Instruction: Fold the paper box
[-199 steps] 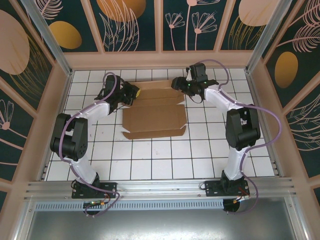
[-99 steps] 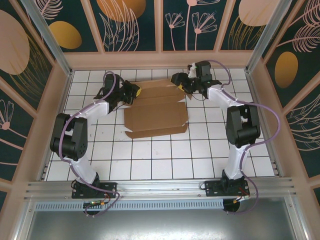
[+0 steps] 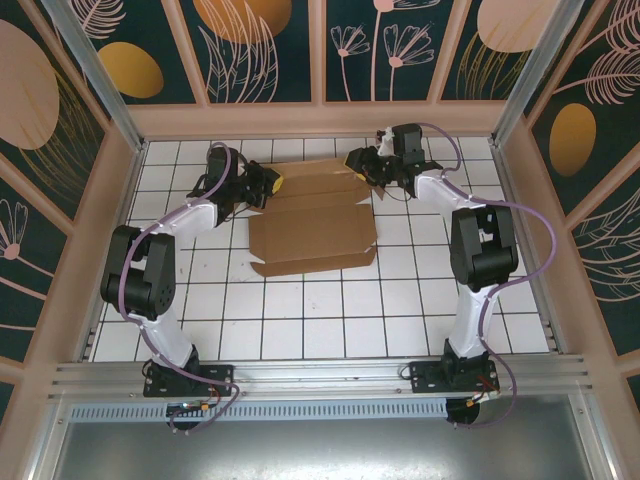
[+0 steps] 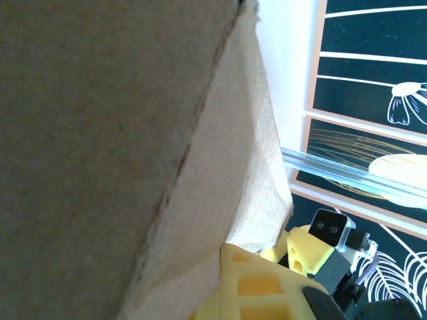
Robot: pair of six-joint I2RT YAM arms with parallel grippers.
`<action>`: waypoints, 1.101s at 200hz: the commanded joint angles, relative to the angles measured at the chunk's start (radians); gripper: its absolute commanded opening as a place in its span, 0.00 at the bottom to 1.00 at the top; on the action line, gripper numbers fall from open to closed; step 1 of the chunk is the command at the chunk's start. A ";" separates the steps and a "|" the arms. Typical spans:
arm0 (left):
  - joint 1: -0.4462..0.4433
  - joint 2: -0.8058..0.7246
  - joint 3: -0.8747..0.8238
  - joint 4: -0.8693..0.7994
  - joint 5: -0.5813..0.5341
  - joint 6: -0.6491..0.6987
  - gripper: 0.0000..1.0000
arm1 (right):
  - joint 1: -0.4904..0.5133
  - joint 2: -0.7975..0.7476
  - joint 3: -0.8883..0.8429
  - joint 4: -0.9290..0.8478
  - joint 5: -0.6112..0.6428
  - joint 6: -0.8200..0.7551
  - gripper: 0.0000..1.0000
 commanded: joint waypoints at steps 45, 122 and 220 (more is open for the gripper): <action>0.007 0.033 -0.128 0.464 0.068 -0.223 0.47 | -0.001 0.021 -0.008 0.035 -0.003 -0.001 0.36; 0.019 0.058 -0.256 0.784 -0.022 -0.296 0.51 | 0.000 0.016 -0.010 0.037 -0.004 0.000 0.31; 0.033 0.073 -0.263 0.833 -0.180 -0.278 0.36 | 0.005 0.005 -0.022 0.047 -0.012 0.010 0.24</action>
